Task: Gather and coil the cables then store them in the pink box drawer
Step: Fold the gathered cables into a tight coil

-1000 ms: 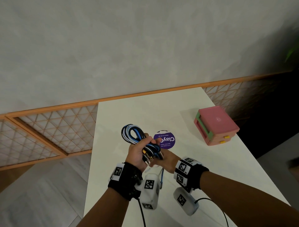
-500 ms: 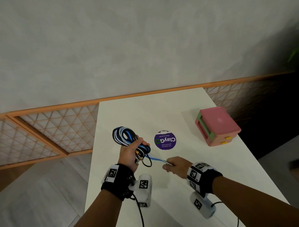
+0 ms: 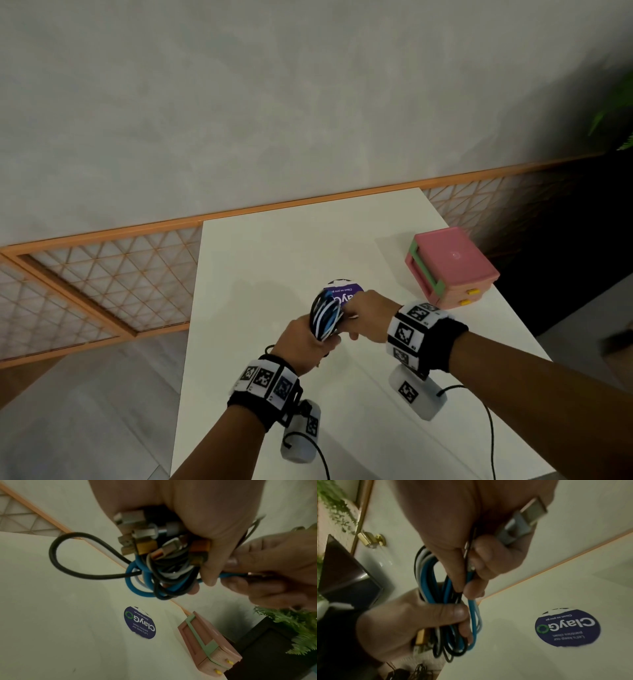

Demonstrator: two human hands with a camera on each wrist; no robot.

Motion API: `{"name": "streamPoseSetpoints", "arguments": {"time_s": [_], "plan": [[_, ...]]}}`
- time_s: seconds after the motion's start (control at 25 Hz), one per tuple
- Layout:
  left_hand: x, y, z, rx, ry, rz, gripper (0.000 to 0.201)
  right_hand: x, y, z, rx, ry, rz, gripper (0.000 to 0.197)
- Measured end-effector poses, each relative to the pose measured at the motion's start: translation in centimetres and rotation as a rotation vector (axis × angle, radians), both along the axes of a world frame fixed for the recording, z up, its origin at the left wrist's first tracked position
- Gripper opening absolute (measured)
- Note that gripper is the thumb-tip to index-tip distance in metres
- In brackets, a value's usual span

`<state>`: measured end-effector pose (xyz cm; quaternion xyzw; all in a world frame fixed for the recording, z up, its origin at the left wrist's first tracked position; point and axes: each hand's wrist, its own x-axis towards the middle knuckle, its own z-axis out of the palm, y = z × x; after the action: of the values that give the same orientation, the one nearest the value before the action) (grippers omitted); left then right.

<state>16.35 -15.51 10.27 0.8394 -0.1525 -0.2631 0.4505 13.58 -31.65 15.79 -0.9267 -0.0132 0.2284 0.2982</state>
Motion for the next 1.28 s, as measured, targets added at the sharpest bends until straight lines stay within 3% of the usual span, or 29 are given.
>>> {"name": "streamPoseSetpoints", "arguments": {"time_s": [0.08,0.24,0.28,0.36,0.44,0.6,0.8,0.96,1.04,1.16,1.28], "plan": [[-0.2,-0.2,-0.2,0.026,0.004,-0.005,0.008,0.4,-0.1,0.2,0.039,0.056,-0.035,0.024],[-0.7,-0.5,-0.7,-0.076,-0.003,0.093,0.048,0.7,0.1,-0.1,0.125,0.15,-0.022,0.024],[-0.8,-0.6,-0.7,-0.119,0.005,0.108,0.049,0.7,0.1,-0.2,0.158,0.15,-0.048,0.023],[-1.0,-1.0,-0.6,-0.169,0.049,0.095,0.033,0.5,0.0,0.1,0.15,0.128,-0.105,0.016],[-0.9,-1.0,-0.2,-0.108,0.062,0.079,0.015,0.5,0.1,0.6,0.134,0.102,-0.103,0.011],[-0.4,-0.5,-0.7,-0.084,0.114,0.147,0.016,0.8,-1.7,1.3,0.189,-0.004,-0.153,0.043],[-0.4,-0.5,-0.3,-0.476,0.349,0.455,0.021,-0.5,-2.8,-1.8,0.479,-0.112,-0.449,0.037],[-0.2,-1.3,1.5,-0.892,0.546,0.644,0.036,-2.8,-0.5,-6.0,0.599,0.189,-0.283,0.077],[0.0,-1.6,2.0,-1.009,0.583,0.682,0.033,-3.4,1.0,-7.3,0.673,0.283,-0.27,0.068],[0.1,-1.6,2.0,-1.043,0.576,0.707,0.033,-4.0,1.5,-7.1,0.694,0.3,-0.332,0.012],[0.4,-0.9,1.8,-0.972,0.476,0.733,0.041,-4.3,0.8,-5.8,0.658,0.212,-0.402,0.014]]}}
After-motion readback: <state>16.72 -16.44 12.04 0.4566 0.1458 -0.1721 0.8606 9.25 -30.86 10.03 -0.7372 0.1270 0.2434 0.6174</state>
